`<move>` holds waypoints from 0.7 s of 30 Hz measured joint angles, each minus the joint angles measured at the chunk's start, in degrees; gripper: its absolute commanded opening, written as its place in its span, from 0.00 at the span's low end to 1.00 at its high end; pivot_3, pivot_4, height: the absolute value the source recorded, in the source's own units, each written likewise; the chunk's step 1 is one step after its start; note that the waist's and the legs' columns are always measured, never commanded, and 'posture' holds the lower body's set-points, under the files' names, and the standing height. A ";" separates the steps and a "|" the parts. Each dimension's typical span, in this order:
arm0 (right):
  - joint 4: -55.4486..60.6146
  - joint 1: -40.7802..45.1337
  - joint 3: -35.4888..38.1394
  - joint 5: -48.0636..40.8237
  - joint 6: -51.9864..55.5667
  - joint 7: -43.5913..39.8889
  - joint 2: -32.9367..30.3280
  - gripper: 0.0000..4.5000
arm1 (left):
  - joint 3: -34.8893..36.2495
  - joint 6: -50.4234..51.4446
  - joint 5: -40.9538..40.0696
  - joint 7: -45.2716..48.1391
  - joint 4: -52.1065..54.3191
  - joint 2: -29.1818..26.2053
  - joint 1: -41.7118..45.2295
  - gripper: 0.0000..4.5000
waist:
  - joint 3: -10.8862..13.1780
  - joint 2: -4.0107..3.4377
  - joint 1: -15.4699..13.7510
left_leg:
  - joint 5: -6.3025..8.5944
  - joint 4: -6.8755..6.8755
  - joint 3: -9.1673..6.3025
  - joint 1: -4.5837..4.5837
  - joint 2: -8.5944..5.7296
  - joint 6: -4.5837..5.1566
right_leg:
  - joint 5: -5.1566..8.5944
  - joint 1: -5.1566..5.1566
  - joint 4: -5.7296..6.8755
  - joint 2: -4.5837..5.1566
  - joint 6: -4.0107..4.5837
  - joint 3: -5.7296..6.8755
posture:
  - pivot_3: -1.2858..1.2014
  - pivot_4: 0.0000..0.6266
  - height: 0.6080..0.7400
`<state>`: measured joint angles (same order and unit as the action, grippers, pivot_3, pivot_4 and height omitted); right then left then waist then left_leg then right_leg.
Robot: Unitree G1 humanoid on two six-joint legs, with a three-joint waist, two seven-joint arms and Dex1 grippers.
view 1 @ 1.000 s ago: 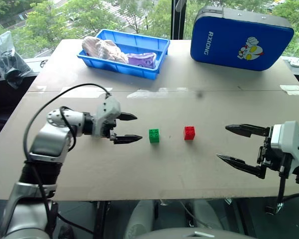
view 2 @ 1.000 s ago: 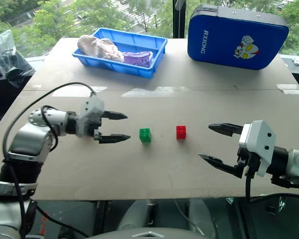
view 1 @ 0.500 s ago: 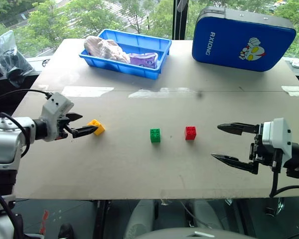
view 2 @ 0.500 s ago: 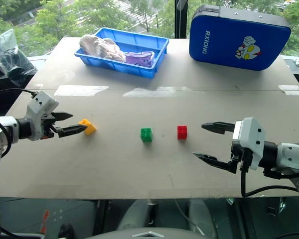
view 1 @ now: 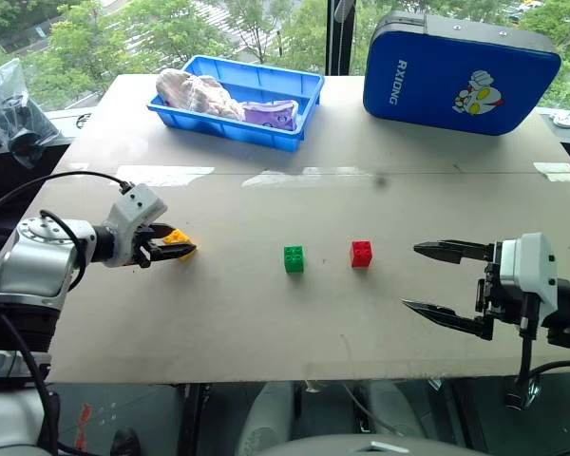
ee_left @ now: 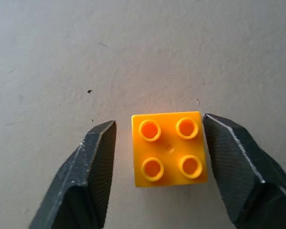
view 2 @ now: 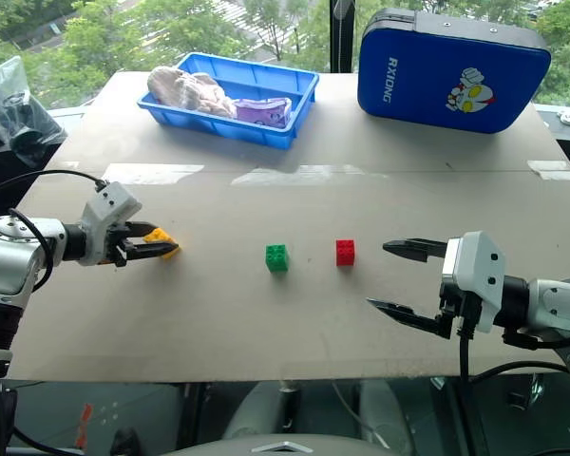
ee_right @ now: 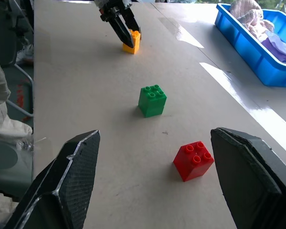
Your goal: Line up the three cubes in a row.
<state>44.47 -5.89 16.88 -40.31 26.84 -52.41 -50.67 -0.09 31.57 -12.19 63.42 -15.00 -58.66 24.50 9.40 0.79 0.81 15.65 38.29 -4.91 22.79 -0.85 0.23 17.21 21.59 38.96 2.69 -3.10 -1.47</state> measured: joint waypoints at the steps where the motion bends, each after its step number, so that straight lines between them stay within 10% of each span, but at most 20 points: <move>1: 0.02 -0.03 0.11 -0.01 0.01 0.13 -0.03 0.85 | -0.05 -0.71 0.29 0.26 -0.43 -0.01 0.14 0.28 | 0.00 0.00 -0.01 | 0.00 0.00 0.00 0.00 0.00 0.00 | 0.00 0.00 0.00 0.00 0.00 0.00 | 0.52 0.24 1.00; 21: 0.60 -0.54 1.84 -0.21 0.47 0.66 -0.21 0.85 | -6.36 -18.38 -1.50 18.24 5.61 3.33 3.67 0.29 | 0.00 -0.01 0.06 | 0.00 0.01 0.02 0.01 0.00 0.00 | 0.00 -0.01 0.01 -0.02 0.00 0.00 | 0.52 0.24 1.00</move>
<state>45.07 -6.43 18.72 -40.52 27.31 -51.75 -50.88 -6.45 13.19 -13.69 81.66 -9.39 -55.32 28.17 9.40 0.79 0.87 15.65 38.30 -4.90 22.79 -0.86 0.23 17.21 21.58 38.96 2.67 -3.10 -1.46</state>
